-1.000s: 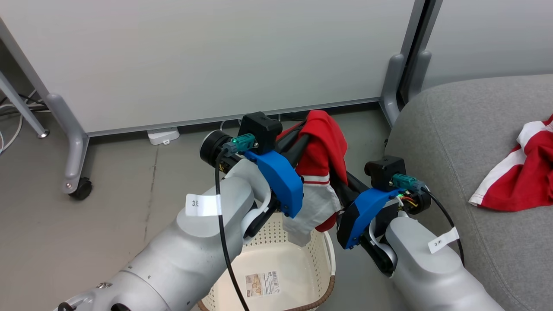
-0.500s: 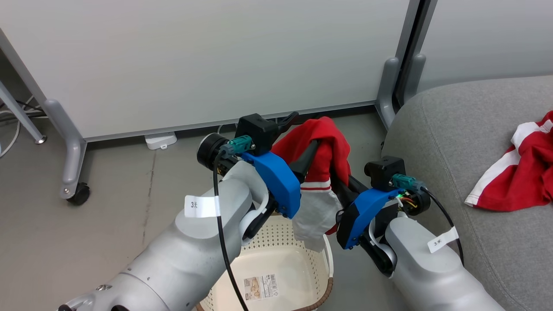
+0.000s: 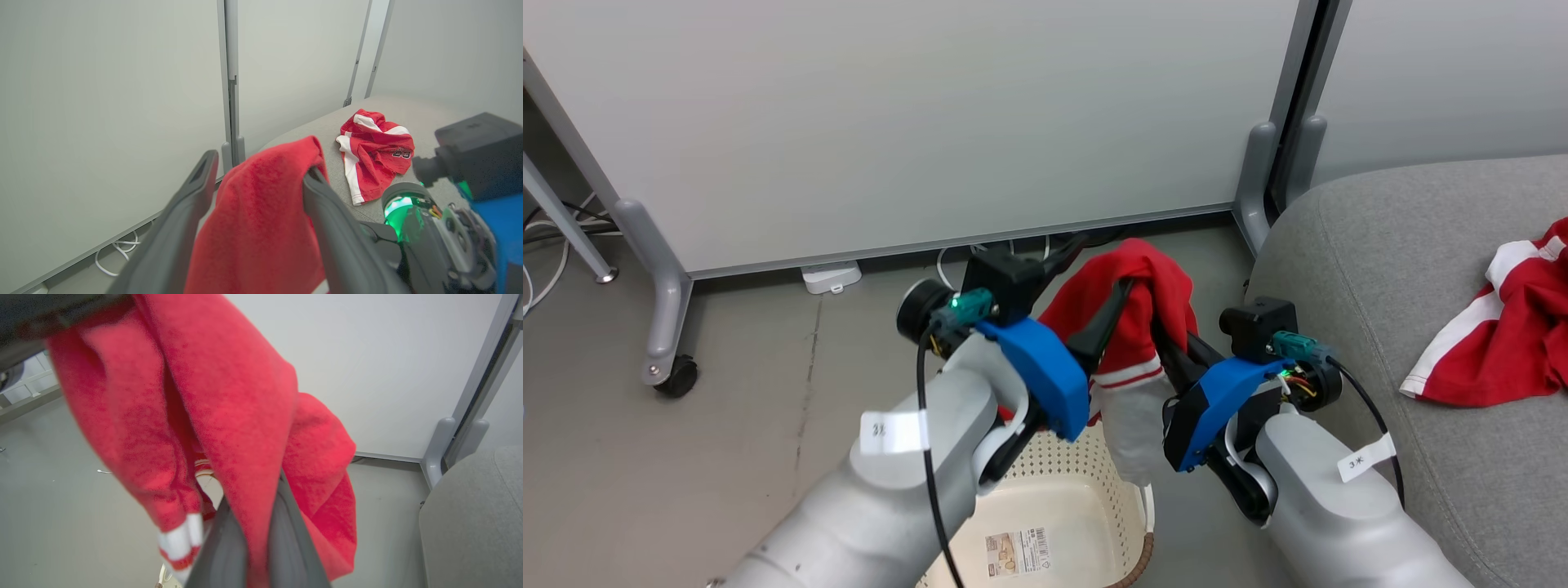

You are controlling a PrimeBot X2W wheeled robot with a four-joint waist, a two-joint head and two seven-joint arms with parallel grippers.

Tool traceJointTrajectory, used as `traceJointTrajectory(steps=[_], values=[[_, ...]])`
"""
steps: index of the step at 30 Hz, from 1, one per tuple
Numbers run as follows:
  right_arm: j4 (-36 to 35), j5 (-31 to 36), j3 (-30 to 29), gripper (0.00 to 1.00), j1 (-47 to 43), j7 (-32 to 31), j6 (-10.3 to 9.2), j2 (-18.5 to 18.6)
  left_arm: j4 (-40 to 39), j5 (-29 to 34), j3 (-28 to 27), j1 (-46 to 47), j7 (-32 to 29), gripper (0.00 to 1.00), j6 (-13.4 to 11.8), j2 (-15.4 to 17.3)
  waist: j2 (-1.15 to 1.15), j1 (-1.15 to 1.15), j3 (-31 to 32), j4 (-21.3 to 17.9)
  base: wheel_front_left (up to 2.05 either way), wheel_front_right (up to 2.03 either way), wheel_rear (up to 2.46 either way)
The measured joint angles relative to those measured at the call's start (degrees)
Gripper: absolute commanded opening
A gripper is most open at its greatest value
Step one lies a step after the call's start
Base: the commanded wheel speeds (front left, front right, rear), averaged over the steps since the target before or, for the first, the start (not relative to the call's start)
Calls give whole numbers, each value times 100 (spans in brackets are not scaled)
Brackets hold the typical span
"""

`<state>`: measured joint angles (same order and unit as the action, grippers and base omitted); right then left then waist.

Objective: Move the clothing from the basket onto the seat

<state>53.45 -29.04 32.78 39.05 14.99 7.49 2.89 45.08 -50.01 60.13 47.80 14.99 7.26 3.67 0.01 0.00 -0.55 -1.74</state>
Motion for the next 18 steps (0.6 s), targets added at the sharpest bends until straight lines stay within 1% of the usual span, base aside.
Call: traceJointTrajectory(steps=[5, 11, 15, 18], values=[[-13, 85, -96, 0, -74, 0, 0, 0, -523, 396, -431, -611, 1, 100, -66, 208, 0, 0, 15, 18, 0, 0, 0], [-34, 151, -176, 0, -129, 0, 0, 0, -1361, 1016, -1173, -1371, 8, 100, -162, 519, 0, 0, 26, 52, 0, 0, 0], [-44, 189, -255, 0, -149, 0, 0, 0, -1852, 1462, -1610, -1939, 7, 100, -169, 694, 0, 0, 14, 77, 0, 0, 0], [-43, 227, -313, 0, -174, 0, 0, 0, -2054, 1663, -1913, -2329, 8, 100, -168, 772, 0, 0, 5, 101, 0, 0, 0]])
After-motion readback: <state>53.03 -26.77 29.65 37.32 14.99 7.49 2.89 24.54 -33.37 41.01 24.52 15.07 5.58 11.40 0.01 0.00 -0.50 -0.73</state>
